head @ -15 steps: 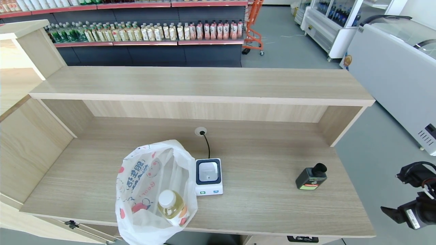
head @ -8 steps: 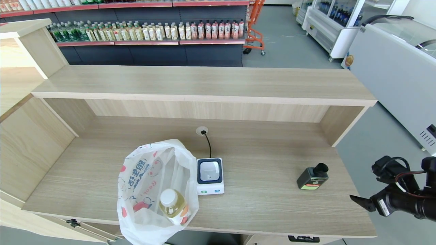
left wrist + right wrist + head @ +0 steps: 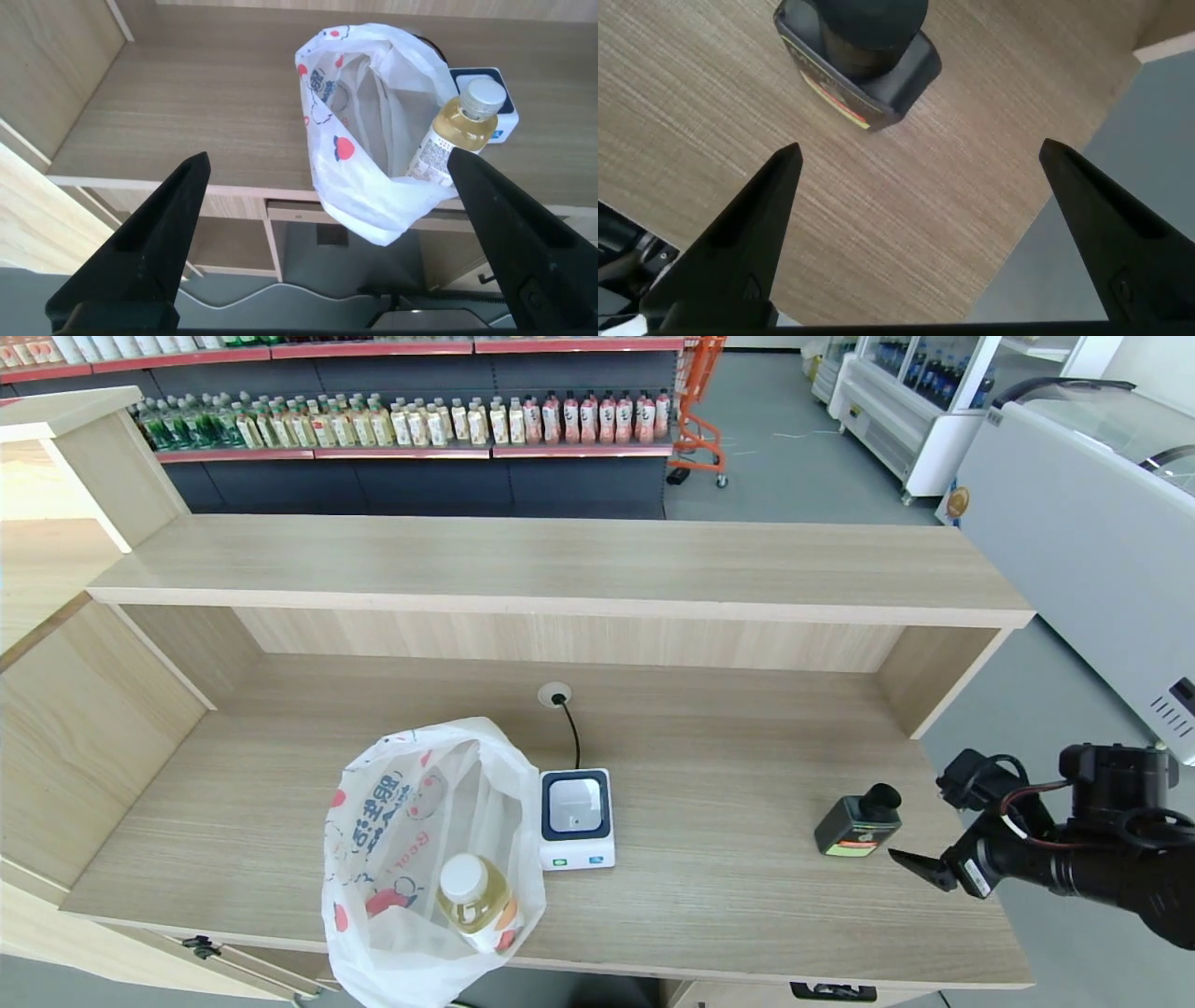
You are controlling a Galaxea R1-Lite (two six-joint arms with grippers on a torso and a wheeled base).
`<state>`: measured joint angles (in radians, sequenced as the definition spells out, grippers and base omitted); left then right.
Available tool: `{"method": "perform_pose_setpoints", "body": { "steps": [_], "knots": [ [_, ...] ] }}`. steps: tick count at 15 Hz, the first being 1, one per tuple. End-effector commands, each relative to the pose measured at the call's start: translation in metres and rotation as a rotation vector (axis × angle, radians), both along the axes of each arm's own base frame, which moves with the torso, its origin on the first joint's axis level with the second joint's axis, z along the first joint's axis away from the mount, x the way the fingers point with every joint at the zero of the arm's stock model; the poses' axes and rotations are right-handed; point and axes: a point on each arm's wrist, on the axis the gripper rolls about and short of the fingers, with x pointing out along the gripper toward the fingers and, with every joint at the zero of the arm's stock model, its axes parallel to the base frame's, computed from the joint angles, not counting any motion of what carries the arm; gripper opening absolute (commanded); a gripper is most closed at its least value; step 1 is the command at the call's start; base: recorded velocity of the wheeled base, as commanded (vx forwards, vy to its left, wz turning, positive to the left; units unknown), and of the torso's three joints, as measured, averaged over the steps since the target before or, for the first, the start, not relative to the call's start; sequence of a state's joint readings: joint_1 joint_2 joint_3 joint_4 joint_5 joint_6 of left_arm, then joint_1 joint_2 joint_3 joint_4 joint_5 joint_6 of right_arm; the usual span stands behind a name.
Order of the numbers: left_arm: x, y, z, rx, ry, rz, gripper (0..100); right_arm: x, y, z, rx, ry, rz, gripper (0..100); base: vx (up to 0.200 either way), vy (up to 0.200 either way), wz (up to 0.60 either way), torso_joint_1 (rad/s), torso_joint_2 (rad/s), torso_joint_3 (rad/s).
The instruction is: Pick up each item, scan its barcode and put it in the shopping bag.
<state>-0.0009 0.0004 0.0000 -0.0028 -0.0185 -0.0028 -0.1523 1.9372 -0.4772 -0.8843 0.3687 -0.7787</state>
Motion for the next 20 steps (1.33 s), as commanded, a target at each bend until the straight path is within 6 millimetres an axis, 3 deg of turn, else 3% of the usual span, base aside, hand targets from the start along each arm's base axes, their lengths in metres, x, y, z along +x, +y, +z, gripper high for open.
{"method": "perform_pose_setpoints", "body": {
  "steps": [1,6,14,15,20],
  "knots": [
    [0.000,0.000,0.000,0.000,-0.001,-0.001,100,0.011,0.002,-0.016,-0.005,0.022,0.027,100,0.000,0.000,0.00,0.000,0.00,0.000],
    [0.000,0.000,0.000,0.000,-0.001,-0.001,100,0.023,0.010,-0.028,0.029,0.034,0.101,100,0.000,0.000,0.00,0.000,0.00,0.000],
    [0.000,0.000,0.000,0.000,-0.001,-0.001,100,0.059,0.022,-0.037,0.065,-0.010,0.207,100,0.000,0.000,0.00,0.000,0.00,0.000],
    [0.000,0.000,0.000,0.000,-0.001,-0.001,100,0.061,0.023,-0.039,0.065,-0.005,0.210,0,0.000,0.000,0.00,0.000,0.00,0.000],
    [0.000,0.000,0.000,0.000,-0.001,-0.001,100,0.062,0.025,-0.041,0.051,-0.011,0.223,0,0.000,0.000,0.00,0.000,0.00,0.000]
  ]
}}
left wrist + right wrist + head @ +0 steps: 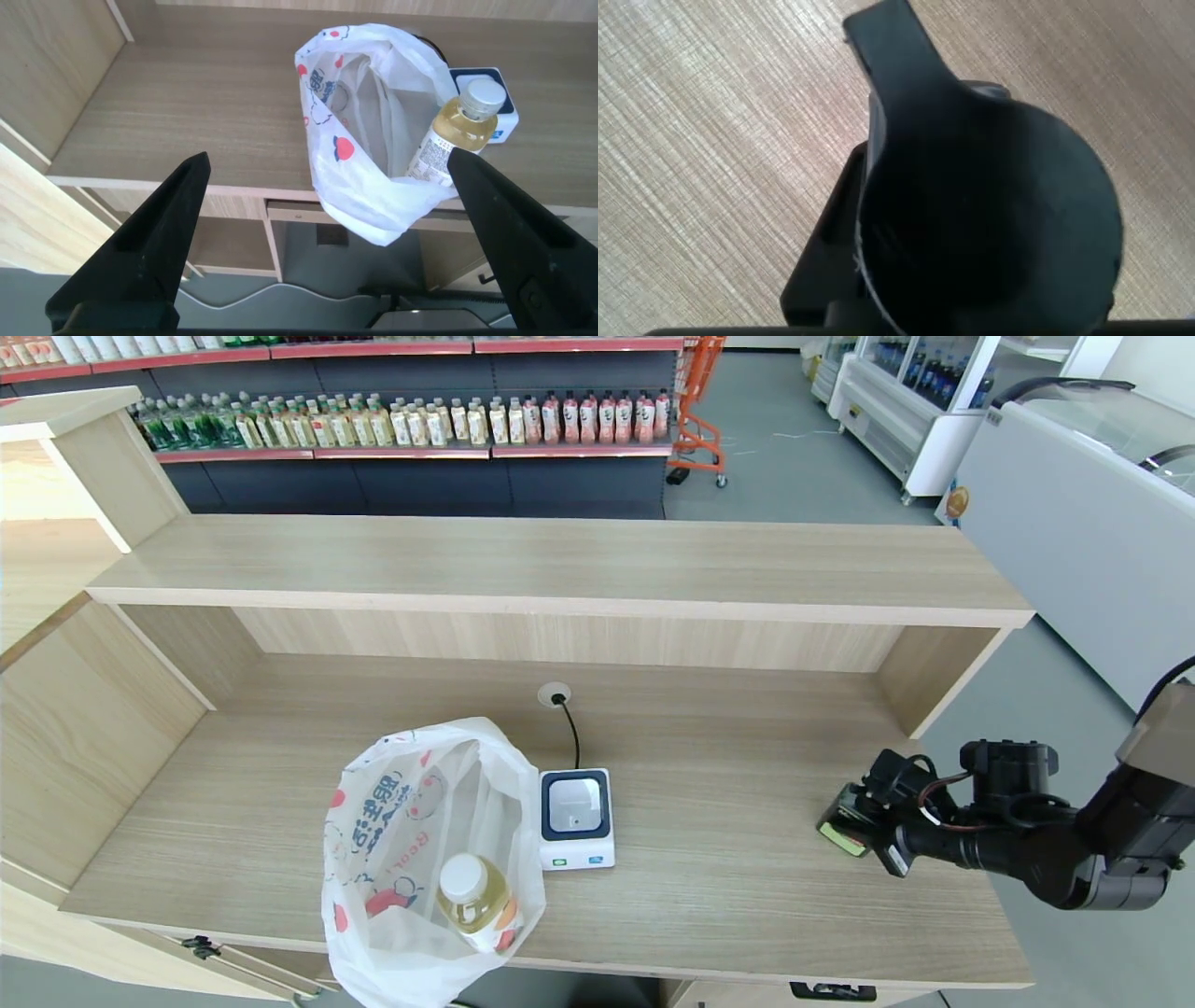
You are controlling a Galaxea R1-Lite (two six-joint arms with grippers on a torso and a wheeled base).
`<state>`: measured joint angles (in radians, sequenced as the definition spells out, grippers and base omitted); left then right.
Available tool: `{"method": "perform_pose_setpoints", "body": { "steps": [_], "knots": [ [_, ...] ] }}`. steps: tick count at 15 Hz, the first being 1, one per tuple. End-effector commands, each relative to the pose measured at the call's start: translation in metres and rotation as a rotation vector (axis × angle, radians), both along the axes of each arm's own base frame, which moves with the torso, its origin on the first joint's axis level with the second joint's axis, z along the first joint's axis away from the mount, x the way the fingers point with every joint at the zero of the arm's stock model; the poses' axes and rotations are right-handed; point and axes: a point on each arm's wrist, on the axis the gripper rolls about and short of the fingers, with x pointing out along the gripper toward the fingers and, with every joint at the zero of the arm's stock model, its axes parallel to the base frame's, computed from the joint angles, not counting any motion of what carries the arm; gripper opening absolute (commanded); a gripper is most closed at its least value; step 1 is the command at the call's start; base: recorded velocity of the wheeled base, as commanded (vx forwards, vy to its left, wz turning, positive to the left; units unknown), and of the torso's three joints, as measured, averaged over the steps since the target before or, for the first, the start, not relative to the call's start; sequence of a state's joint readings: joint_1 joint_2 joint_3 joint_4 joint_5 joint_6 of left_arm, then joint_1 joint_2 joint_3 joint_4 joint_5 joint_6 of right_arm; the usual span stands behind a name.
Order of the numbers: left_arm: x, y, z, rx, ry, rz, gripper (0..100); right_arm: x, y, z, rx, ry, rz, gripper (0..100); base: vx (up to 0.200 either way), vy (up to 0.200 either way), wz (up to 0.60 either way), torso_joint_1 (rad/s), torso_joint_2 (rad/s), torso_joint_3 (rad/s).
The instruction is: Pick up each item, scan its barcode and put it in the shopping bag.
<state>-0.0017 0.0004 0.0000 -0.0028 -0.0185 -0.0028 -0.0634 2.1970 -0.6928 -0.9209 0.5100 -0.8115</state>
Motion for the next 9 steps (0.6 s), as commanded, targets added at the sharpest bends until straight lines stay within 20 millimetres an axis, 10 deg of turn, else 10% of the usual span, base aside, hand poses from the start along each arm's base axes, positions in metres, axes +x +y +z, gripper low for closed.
{"method": "perform_pose_setpoints", "body": {
  "steps": [1,7,9],
  "knots": [
    [0.000,0.000,0.000,0.000,-0.001,0.002,100,-0.001,0.000,0.002,-0.011,-0.013,0.007,0,0.000,0.000,0.00,0.000,0.00,0.000],
    [0.000,0.000,0.000,0.000,-0.001,0.000,100,-0.042,0.003,0.038,-0.314,-0.456,0.160,0,0.000,0.000,0.00,0.000,0.00,0.000],
    [0.000,0.000,0.000,0.000,-0.001,0.000,100,-0.088,0.008,0.035,-0.458,-0.560,0.228,0,0.000,0.000,0.00,0.000,0.00,0.000]
  ]
}}
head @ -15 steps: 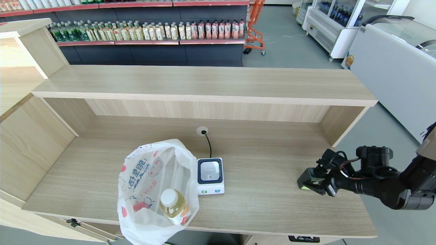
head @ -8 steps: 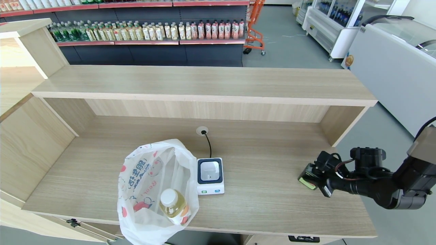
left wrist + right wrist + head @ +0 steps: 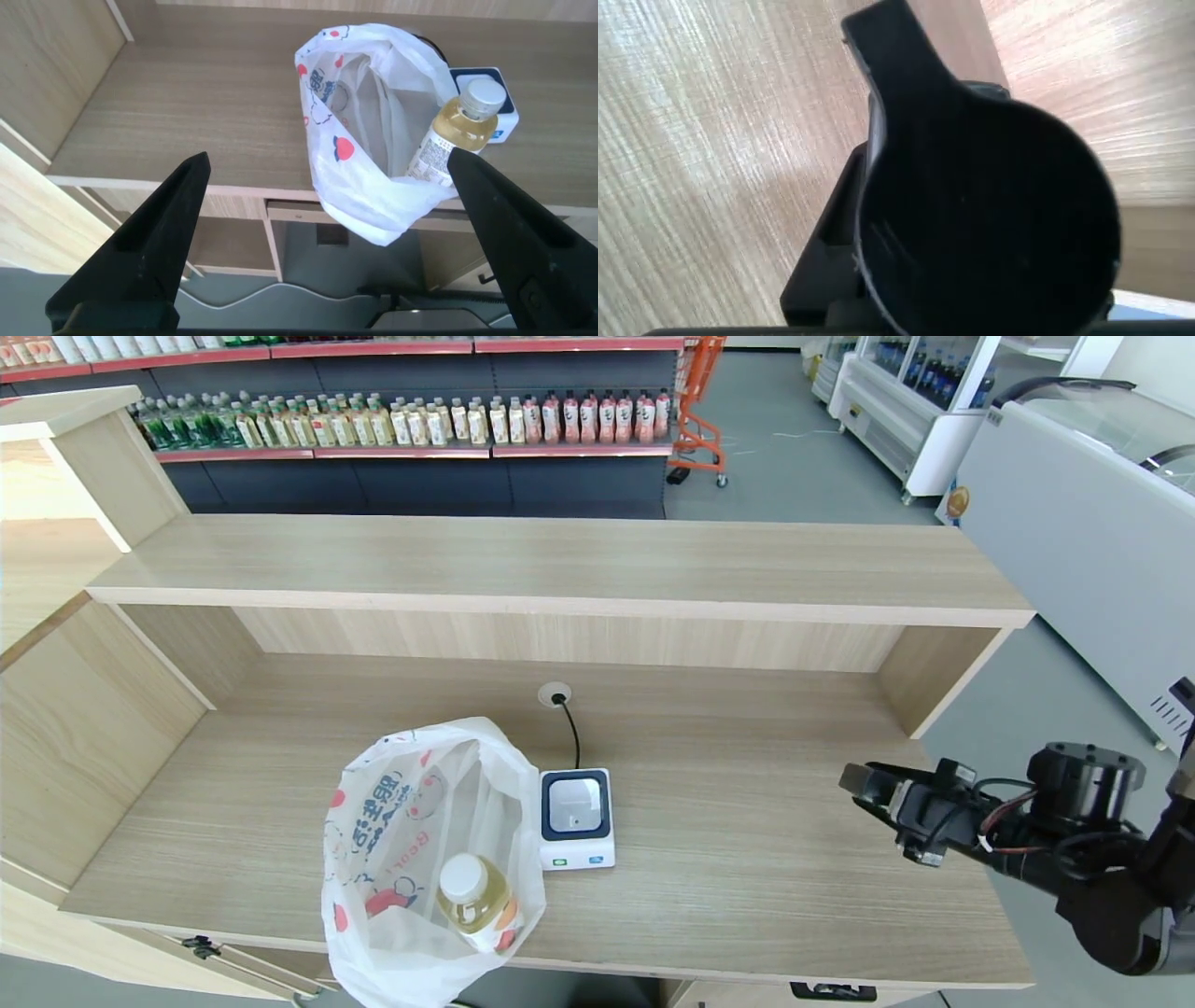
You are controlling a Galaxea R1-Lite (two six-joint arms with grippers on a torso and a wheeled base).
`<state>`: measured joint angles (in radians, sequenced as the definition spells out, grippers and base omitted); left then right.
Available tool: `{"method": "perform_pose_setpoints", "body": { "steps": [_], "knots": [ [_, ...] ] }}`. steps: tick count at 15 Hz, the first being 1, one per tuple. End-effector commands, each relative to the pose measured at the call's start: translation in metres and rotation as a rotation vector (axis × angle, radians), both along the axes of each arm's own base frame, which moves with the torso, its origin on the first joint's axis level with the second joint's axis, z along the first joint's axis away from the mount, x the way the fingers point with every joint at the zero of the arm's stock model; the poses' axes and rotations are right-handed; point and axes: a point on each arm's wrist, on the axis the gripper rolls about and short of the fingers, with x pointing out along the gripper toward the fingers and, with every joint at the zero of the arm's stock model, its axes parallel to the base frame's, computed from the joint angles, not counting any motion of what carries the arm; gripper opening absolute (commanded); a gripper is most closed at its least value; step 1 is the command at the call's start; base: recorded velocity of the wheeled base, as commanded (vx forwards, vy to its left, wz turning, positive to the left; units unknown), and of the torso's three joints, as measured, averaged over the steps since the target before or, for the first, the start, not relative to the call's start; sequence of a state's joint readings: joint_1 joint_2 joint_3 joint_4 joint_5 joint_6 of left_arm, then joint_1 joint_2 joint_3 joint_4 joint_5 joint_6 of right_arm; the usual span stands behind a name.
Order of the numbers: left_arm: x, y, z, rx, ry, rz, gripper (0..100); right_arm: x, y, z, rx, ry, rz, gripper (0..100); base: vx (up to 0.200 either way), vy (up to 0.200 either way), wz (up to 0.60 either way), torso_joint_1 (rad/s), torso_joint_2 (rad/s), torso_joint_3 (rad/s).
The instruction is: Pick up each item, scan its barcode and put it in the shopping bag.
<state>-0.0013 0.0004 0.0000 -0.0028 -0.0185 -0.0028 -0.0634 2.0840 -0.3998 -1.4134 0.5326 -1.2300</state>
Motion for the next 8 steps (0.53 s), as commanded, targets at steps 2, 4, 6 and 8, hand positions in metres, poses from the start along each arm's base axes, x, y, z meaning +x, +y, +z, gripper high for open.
{"method": "perform_pose_setpoints", "body": {
  "steps": [2,4,6,8],
  "knots": [
    [0.000,0.000,0.000,0.000,-0.001,0.001,100,-0.042,0.017,0.013,-0.250,-0.237,0.253,0,0.000,0.000,0.00,0.000,0.00,0.000],
    [0.000,0.000,0.000,0.000,-0.001,0.000,100,-0.049,0.037,0.017,-0.340,-0.332,0.392,0,0.000,0.000,0.00,0.000,0.00,0.000],
    [0.000,0.000,0.000,0.000,-0.001,0.000,100,-0.050,0.060,0.015,-0.426,-0.463,0.556,0,0.000,0.000,0.00,0.000,0.00,0.000],
    [0.000,0.000,0.000,0.000,-0.001,0.000,100,-0.052,0.079,0.008,-0.496,-0.566,0.681,0,0.000,0.000,0.00,0.000,0.00,0.000]
  ]
}}
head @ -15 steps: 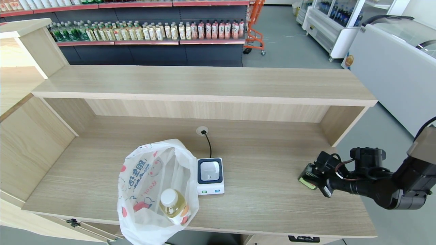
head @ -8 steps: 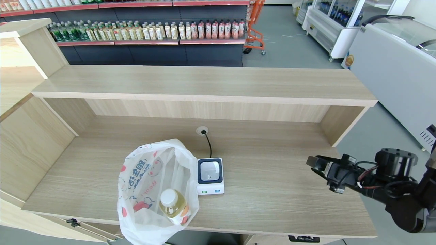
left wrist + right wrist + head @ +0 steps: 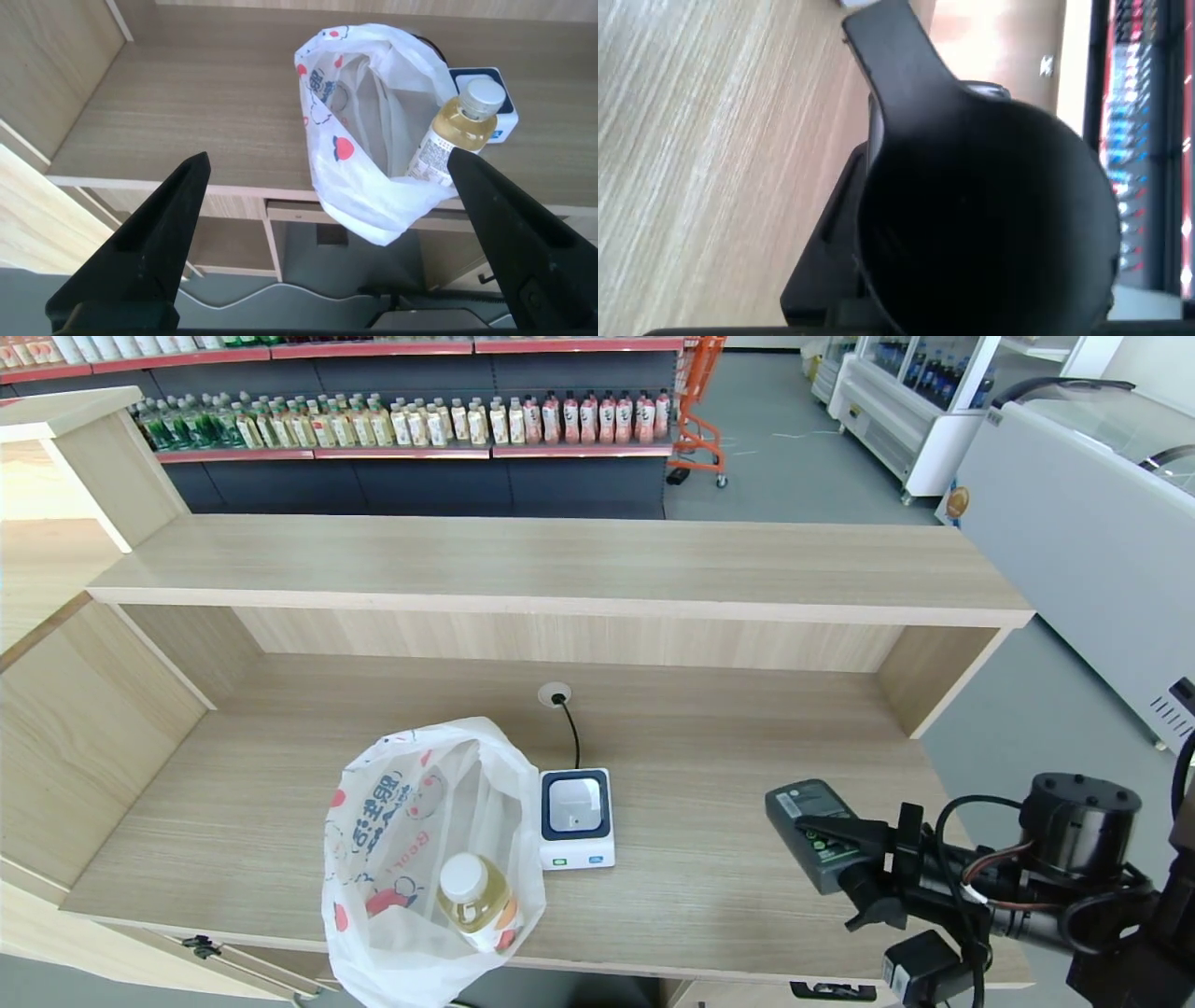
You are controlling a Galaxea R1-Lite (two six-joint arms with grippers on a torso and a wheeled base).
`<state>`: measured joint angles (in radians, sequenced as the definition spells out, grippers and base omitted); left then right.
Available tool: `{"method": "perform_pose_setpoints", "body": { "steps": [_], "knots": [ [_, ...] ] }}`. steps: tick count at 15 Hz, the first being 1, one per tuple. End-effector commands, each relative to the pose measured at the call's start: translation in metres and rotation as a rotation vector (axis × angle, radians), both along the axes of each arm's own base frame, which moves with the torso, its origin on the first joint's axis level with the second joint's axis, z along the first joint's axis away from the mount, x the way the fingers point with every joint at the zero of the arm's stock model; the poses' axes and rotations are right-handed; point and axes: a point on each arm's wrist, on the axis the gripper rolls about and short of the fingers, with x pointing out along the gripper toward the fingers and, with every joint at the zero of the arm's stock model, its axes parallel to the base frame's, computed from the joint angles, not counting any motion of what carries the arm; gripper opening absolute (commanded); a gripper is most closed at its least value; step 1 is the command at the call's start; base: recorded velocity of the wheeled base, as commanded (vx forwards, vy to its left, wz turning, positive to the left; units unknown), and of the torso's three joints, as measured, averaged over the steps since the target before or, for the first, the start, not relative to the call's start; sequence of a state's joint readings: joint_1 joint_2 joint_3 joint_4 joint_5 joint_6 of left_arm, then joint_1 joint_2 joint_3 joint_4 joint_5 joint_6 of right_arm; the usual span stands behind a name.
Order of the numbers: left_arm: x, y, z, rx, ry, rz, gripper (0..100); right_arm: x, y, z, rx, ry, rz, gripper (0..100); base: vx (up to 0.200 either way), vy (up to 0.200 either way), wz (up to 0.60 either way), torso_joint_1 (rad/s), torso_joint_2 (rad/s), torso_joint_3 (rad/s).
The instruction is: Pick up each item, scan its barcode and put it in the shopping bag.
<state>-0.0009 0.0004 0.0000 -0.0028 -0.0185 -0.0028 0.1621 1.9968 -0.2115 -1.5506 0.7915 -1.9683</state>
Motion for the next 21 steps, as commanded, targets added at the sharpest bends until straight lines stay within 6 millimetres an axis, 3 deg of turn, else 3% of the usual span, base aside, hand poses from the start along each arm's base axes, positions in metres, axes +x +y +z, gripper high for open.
{"method": "perform_pose_setpoints", "body": {
  "steps": [1,7,16,21],
  "knots": [
    [0.000,0.000,0.000,0.000,-0.001,-0.001,100,-0.001,0.021,-0.006,-0.064,-0.101,0.119,0,0.000,0.000,0.00,0.000,0.00,0.000],
    [0.000,0.000,0.000,0.000,-0.001,-0.001,100,0.002,0.041,-0.002,-0.054,-0.338,0.477,0,0.000,0.000,0.00,0.000,0.00,0.000],
    [0.000,0.000,0.000,0.000,-0.001,0.001,100,0.001,0.052,0.018,-0.043,-0.513,0.588,0,0.000,0.000,0.00,0.000,0.00,0.000],
    [0.000,0.000,0.000,0.000,-0.001,-0.001,100,-0.003,0.067,0.010,-0.032,-0.489,0.642,0,0.000,0.000,0.00,0.000,0.00,0.000]
  ]
}}
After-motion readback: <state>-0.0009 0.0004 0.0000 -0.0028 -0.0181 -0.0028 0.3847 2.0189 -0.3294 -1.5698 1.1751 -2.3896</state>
